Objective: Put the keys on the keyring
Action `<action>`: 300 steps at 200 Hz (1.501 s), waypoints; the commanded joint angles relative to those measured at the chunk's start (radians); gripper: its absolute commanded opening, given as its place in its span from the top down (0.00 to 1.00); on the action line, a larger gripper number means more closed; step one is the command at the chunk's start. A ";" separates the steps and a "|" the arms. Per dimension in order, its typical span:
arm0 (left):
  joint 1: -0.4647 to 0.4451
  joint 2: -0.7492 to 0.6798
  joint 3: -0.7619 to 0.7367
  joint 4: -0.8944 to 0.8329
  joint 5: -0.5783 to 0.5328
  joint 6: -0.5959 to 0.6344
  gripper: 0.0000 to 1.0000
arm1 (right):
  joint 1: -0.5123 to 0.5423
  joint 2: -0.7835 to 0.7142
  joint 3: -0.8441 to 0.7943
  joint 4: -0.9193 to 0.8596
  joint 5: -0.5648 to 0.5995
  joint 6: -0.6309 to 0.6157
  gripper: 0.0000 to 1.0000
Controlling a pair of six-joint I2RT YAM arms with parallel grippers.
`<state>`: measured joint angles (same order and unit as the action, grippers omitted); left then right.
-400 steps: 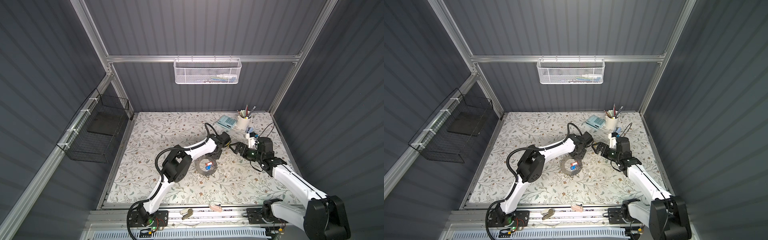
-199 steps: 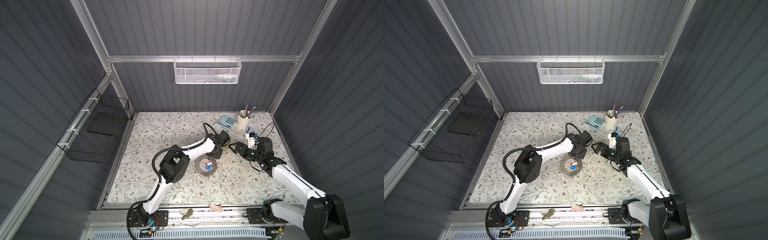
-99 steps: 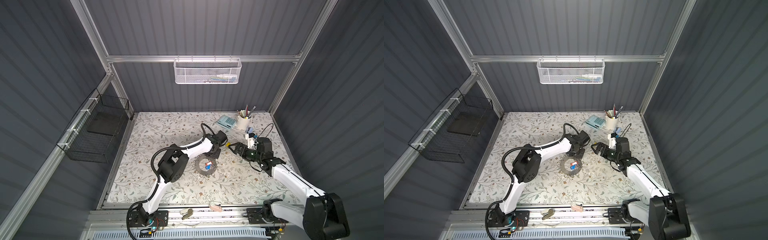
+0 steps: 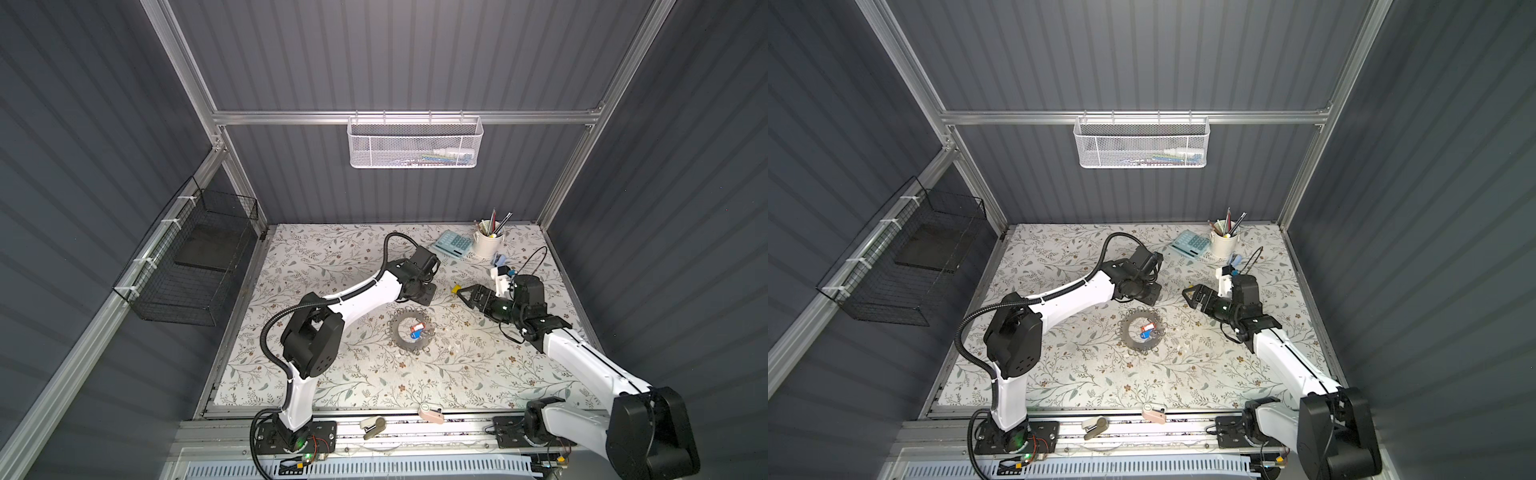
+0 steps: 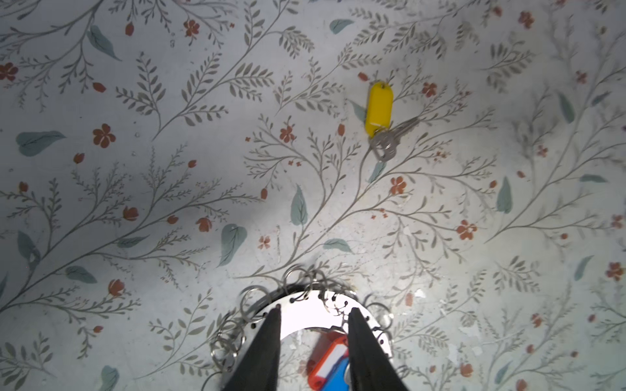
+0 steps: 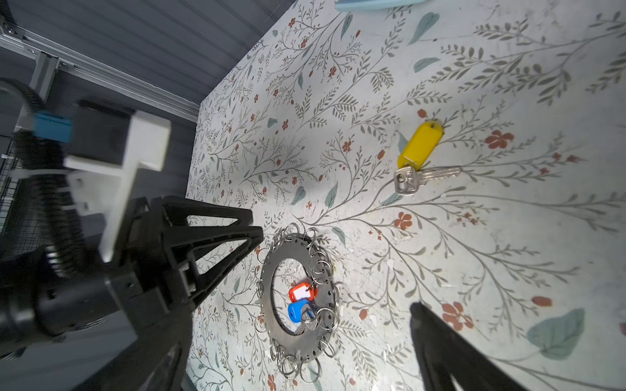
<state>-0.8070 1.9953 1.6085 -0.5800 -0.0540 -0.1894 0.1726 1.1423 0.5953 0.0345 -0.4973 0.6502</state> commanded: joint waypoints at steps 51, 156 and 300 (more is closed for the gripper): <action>0.000 0.096 0.026 -0.069 -0.001 0.200 0.63 | 0.004 -0.017 0.025 -0.026 0.008 -0.010 0.01; -0.003 0.178 0.075 -0.077 -0.017 0.187 0.65 | 0.004 -0.017 0.030 -0.039 0.018 -0.029 0.01; -0.017 0.153 0.088 -0.082 -0.146 0.137 0.65 | 0.005 -0.003 0.023 -0.030 0.011 -0.027 0.01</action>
<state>-0.8257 2.1742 1.6672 -0.6350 -0.1173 -0.0223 0.1726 1.1370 0.6025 -0.0006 -0.4896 0.6308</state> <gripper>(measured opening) 0.349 0.992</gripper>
